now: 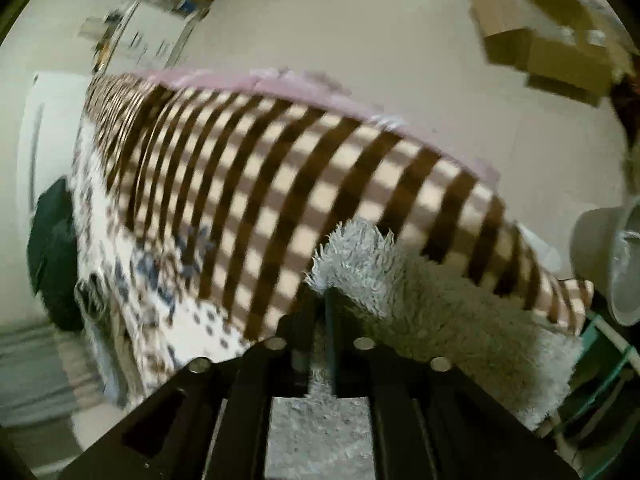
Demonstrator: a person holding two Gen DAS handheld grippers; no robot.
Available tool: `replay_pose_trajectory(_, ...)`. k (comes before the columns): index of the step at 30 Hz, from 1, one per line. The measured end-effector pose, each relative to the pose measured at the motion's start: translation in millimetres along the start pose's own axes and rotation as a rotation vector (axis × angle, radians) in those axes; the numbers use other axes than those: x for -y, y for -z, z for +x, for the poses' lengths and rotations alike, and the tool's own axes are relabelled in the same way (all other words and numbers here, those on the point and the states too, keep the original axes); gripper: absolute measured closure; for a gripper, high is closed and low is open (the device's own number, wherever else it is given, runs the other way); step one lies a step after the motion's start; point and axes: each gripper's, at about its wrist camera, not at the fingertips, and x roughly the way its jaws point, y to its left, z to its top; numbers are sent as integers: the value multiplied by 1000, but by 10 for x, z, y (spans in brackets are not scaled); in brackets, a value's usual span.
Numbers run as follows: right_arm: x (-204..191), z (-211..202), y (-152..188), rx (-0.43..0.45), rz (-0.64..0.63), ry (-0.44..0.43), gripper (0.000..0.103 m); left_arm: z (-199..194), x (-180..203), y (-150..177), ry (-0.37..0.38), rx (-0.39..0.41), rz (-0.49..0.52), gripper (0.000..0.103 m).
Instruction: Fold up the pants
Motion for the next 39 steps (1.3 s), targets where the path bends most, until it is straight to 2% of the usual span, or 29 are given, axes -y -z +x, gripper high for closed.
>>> replay_pose_trajectory(1,49,-116,64,23,-3,-50,51,-41,101,-65,19,11,16,0)
replay_pose_trajectory(2,103,-250,143,56,-7,-68,47,-50,169,-107,29,13,27,0)
replay_pose_trajectory(4,240,-502,368,116,-29,-49,47,-4,424,-235,66,2,68,0)
replay_pose_trajectory(6,433,-652,607,140,-31,-17,47,163,748,-353,81,-51,117,0)
replay_pose_trajectory(8,703,-667,823,90,12,47,47,272,980,-433,94,-74,144,0)
replay_pose_trajectory(10,1009,-634,1040,51,76,38,47,327,1191,-544,47,-35,179,0)
replay_pose_trajectory(13,1394,-493,1251,27,160,27,47,435,1183,-714,45,-28,139,0)
replay_pose_trajectory(16,1693,-257,1321,15,219,-31,47,445,1153,-773,66,-40,106,0)
replay_pose_trajectory(19,1776,-60,1286,42,204,-101,44,380,1176,-730,54,-37,139,0)
replay_pose_trajectory(21,1793,14,1268,81,192,-120,44,291,1139,-683,62,-37,139,0)
replay_pose_trajectory(23,1812,85,1259,98,206,-176,43,204,1113,-623,77,-45,125,0)
replay_pose_trajectory(24,1831,64,1261,126,206,-220,44,169,1091,-609,85,-46,117,0)
replay_pose_trajectory(25,1818,19,1247,162,196,-281,49,124,1067,-603,94,-49,113,0)
replay_pose_trajectory(28,1838,-98,1265,214,159,-378,50,-146,925,-368,108,-44,120,0)
replay_pose_trajectory(30,1837,-114,1248,227,130,-391,47,-237,891,-257,119,-49,125,0)
replay_pose_trajectory(31,1839,-87,1223,219,125,-381,39,-267,862,-193,125,-59,120,0)
replay_pose_trajectory(32,1862,-46,1205,213,124,-375,36,-274,836,-151,131,-67,116,0)
replay_pose_trajectory(35,1859,157,1128,183,123,-379,35,-184,740,69,122,-109,115,0)
replay_pose_trajectory(36,1837,169,1103,196,119,-391,37,-138,712,134,136,-126,125,0)
replay_pose_trajectory(37,1807,145,1088,232,112,-421,48,-86,682,202,130,-143,126,0)
replay_pose_trajectory(39,1762,108,1063,264,108,-478,52,-8,622,286,115,-160,131,0)
